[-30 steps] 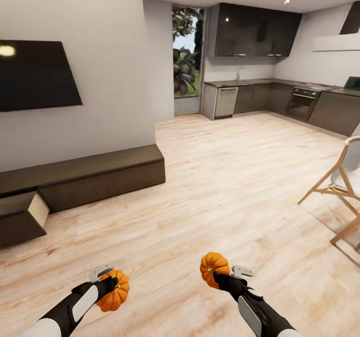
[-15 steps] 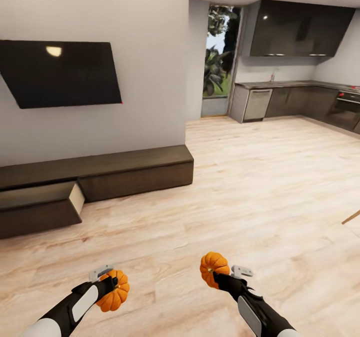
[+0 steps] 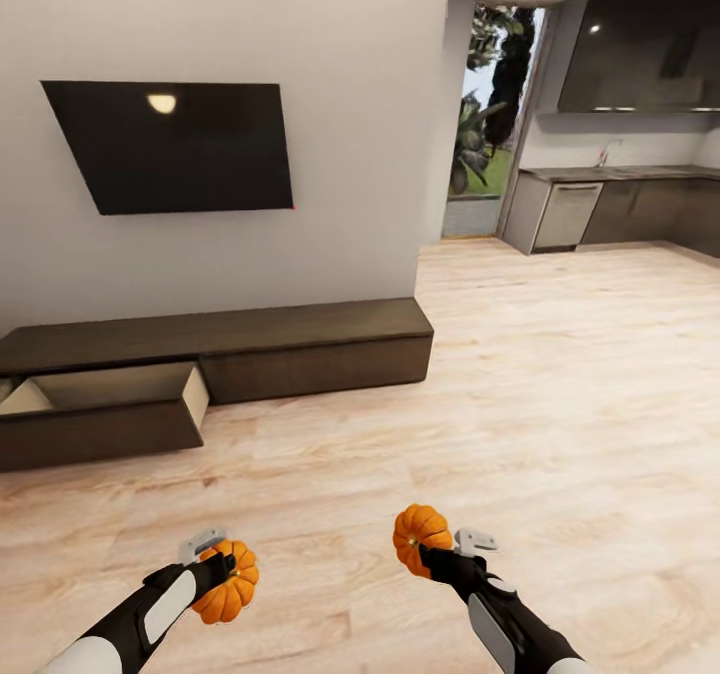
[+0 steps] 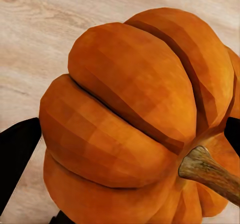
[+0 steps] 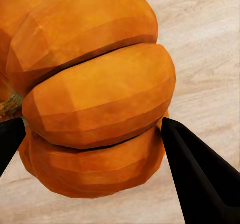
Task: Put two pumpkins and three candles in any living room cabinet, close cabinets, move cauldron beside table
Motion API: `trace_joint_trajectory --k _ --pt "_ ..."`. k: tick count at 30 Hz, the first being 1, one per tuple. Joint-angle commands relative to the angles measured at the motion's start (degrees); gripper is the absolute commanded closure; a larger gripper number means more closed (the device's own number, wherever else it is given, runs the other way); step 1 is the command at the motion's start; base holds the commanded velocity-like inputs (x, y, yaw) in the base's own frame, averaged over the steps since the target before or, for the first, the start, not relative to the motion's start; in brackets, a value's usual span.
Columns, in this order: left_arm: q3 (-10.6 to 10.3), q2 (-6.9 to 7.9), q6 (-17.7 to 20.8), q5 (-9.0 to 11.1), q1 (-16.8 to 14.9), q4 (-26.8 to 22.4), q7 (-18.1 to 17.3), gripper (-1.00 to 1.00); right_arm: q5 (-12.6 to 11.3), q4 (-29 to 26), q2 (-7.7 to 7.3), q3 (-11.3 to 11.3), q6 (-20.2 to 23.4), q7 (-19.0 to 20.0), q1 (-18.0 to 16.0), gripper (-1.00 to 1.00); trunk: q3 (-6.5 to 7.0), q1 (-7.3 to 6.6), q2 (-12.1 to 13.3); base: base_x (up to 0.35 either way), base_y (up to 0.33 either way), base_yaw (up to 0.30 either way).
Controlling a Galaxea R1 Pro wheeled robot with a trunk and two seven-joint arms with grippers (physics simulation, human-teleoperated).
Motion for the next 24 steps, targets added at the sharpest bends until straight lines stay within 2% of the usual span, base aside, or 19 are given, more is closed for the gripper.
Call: trace_joint_trajectory --k 1,16,24 --pt "-0.5 0.06 0.1 0.5 0.0 -0.2 0.5 1.00 -0.4 -0.1 -0.03 0.3 0.2 -0.2 0.0 1.00 -0.05 0.03 0.0 0.254 0.202 0.036" --pt "-0.5 0.03 0.1 0.5 0.0 -0.2 0.5 1.00 -0.3 -0.1 0.12 0.3 0.3 -0.2 0.0 1.00 -0.05 0.03 0.0 0.249 0.202 0.252" --pt "-0.5 0.03 0.1 0.5 0.0 -0.2 0.5 1.00 -0.3 0.0 0.14 0.3 0.3 -0.2 0.0 1.00 -0.05 0.03 0.0 0.153 0.207 0.283"
